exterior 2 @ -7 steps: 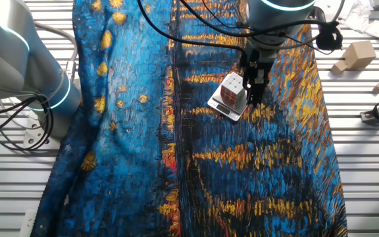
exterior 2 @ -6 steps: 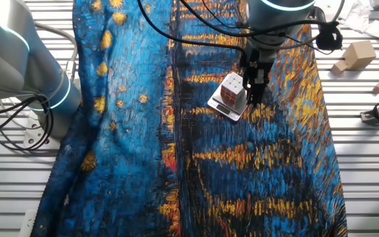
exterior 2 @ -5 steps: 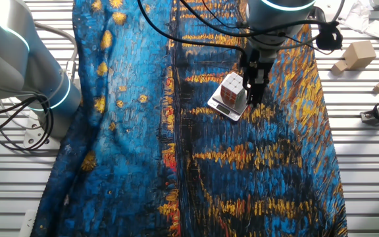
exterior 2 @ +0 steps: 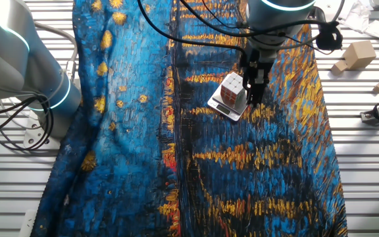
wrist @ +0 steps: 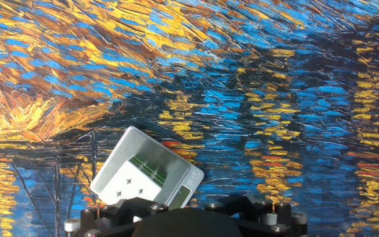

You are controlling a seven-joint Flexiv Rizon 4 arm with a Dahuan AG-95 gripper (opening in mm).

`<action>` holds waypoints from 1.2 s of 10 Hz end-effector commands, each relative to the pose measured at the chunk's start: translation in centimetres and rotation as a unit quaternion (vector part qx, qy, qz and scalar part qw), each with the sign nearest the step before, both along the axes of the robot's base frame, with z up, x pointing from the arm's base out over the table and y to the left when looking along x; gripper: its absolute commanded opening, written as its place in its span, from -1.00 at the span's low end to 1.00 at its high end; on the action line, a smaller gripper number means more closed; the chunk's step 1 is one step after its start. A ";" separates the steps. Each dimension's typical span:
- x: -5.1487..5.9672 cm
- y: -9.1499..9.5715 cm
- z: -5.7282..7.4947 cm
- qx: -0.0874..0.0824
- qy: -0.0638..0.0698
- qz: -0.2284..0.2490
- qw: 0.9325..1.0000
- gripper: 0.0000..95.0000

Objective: Remove the object from the scale

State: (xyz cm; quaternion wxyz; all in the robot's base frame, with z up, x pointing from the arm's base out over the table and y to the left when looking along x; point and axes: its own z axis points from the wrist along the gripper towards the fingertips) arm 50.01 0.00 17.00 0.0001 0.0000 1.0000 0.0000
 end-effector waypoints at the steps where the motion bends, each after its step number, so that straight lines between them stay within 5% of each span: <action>1: 0.0 0.0 0.0 -0.001 0.027 -0.121 0.992 -1.00; 12: 0.0 0.0 0.0 -0.005 0.030 -0.123 0.992 -1.00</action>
